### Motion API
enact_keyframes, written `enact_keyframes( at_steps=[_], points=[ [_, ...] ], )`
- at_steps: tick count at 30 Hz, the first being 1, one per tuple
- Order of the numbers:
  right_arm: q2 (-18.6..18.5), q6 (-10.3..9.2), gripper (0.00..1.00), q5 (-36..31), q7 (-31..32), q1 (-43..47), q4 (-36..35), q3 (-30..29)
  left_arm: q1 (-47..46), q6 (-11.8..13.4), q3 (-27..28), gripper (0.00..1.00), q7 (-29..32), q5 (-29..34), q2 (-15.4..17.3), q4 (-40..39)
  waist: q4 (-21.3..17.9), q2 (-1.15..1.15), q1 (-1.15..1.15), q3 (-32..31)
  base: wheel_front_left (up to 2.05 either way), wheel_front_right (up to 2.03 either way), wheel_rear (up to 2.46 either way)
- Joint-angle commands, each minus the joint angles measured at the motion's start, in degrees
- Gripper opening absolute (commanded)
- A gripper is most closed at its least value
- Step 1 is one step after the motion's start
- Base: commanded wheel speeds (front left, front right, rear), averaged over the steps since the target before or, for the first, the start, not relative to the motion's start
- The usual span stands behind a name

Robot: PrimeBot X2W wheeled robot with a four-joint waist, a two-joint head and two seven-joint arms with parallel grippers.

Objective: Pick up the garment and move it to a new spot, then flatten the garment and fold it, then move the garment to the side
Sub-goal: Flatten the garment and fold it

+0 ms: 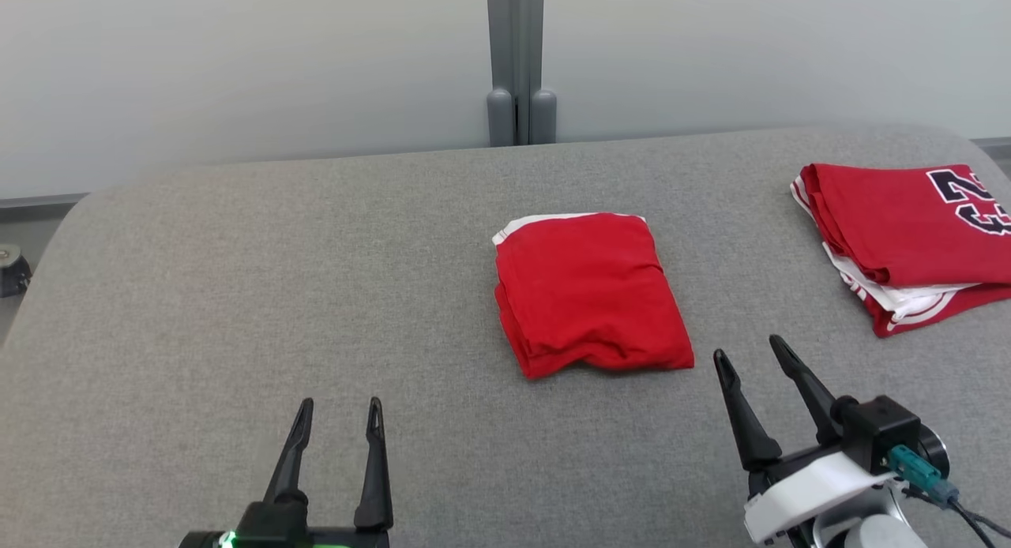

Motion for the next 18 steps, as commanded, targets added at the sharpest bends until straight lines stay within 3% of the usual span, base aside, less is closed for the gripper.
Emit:
enact_keyframes(
  at_steps=[1,8,18],
  points=[
    [0.35,-0.05,1.00,-0.76,-0.21,1.74,-0.54,-0.85,1.46,-0.06,0.16,1.00,-0.14,0.05,0.14,-0.21,0.54,0.00,0.00,-1.44,0.00,0.00,0.00],
    [2.63,-0.04,1.00,-1.96,-0.21,7.11,-2.55,-3.86,4.23,0.65,0.46,1.00,-0.14,1.07,0.13,-0.34,0.90,0.00,0.00,-4.06,0.00,0.00,0.00],
    [2.96,-0.04,1.00,-1.97,-0.21,7.68,-2.23,-3.97,5.07,0.32,0.63,1.00,-0.14,1.69,0.12,0.45,0.47,0.00,0.00,-4.96,0.00,0.00,0.00]
  ],
)
